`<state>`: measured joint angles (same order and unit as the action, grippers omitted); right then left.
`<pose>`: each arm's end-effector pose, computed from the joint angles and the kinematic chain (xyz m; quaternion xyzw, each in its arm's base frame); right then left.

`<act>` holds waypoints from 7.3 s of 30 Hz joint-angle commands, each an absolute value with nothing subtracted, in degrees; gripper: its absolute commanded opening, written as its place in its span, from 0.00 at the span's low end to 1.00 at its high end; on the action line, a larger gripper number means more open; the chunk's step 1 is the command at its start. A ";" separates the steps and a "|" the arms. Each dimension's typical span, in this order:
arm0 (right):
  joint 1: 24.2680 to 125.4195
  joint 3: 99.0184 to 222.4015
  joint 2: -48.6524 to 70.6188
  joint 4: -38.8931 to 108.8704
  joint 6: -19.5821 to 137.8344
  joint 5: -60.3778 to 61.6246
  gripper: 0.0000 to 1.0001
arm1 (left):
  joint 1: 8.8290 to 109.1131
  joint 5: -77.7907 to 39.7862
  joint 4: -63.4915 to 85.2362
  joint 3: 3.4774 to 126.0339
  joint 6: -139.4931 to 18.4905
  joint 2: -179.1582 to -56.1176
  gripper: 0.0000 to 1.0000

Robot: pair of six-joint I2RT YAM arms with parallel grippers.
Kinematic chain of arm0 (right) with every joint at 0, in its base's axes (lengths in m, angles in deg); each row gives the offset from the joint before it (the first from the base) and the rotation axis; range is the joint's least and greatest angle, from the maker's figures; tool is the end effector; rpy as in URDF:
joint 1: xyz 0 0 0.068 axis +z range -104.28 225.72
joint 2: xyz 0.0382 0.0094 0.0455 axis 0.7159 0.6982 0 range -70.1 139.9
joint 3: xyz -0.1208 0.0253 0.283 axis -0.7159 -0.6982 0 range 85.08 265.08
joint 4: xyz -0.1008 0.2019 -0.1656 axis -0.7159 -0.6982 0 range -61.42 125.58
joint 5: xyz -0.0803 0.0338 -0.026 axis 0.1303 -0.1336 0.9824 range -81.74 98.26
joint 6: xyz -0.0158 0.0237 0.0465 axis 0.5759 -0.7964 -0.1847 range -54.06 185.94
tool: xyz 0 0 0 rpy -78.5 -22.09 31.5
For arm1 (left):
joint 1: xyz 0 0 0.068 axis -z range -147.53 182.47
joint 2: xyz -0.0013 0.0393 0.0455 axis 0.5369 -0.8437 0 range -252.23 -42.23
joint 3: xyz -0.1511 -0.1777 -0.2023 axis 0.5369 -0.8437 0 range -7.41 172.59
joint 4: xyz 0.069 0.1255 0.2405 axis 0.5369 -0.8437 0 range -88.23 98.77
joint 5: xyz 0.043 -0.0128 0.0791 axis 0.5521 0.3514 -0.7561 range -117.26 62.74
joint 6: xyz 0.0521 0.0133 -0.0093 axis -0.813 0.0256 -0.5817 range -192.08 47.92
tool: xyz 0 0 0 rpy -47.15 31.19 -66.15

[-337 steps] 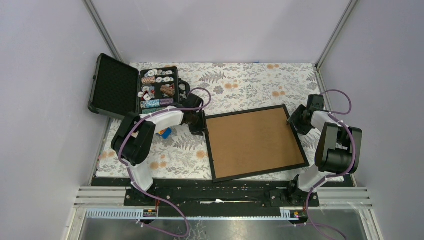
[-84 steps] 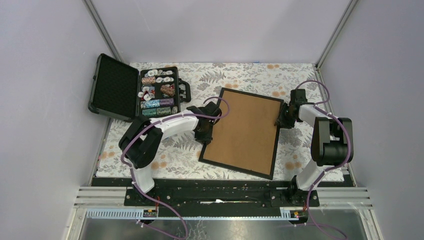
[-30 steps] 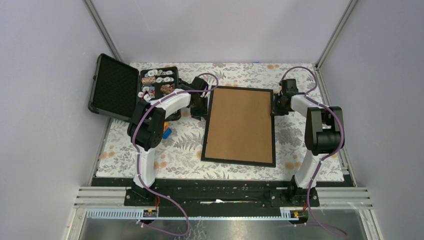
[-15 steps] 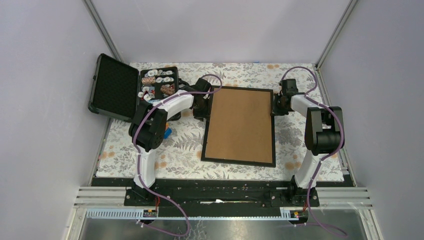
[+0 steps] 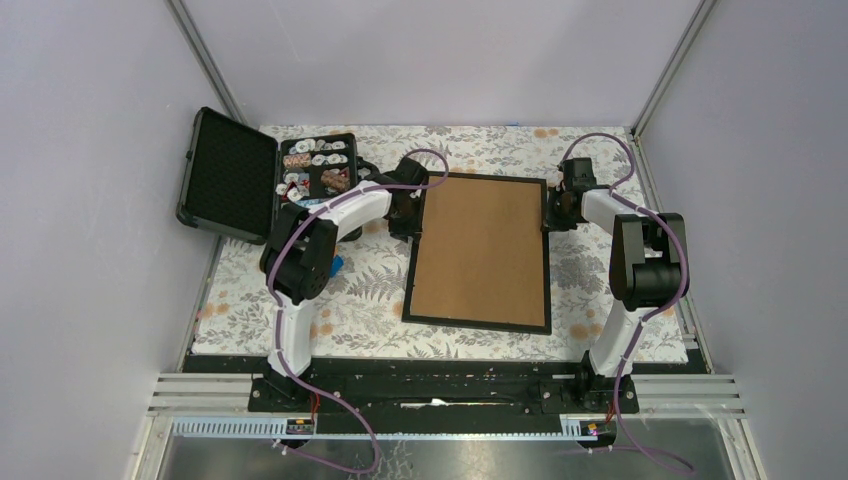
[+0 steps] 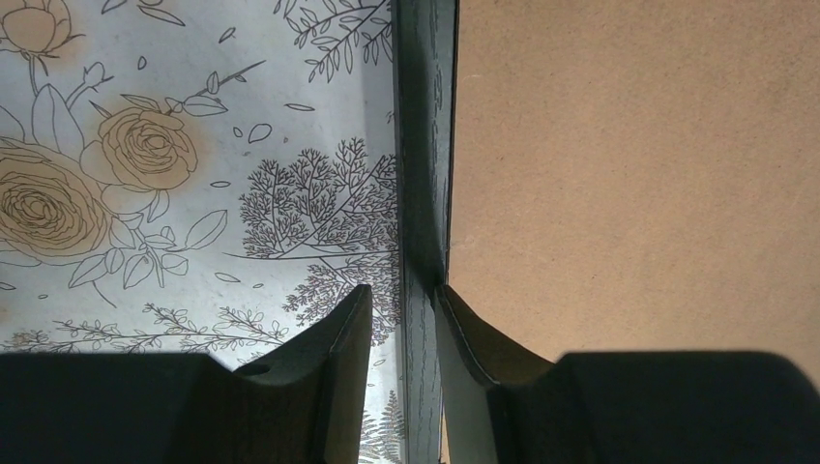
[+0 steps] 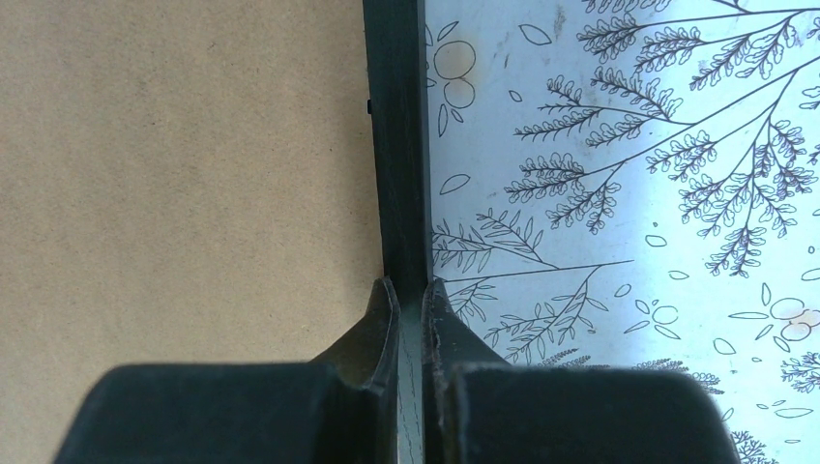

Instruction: Put the photo into the frame

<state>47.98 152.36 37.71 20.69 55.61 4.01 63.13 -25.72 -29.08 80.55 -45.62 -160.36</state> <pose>0.4145 0.0191 0.1829 0.0561 0.9526 0.0678 0.2914 0.3972 -0.2366 0.1954 0.0385 0.9808 -0.1028 0.1611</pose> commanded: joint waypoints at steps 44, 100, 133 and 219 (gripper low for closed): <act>53.10 152.83 41.77 13.70 53.06 -2.22 0.12 | 69.65 -5.11 -15.06 67.08 -34.46 -154.88 0.52; 53.10 152.22 44.21 13.25 54.69 0.37 0.15 | 55.62 -23.42 -29.29 95.07 -42.24 -171.06 0.31; 53.09 151.98 43.94 13.38 54.58 -0.70 0.14 | 60.06 -23.04 -31.61 101.19 -40.25 -181.13 0.31; 53.65 151.50 43.54 13.02 54.75 -0.79 0.15 | 55.69 -27.06 -36.43 104.08 -45.75 -181.52 0.33</act>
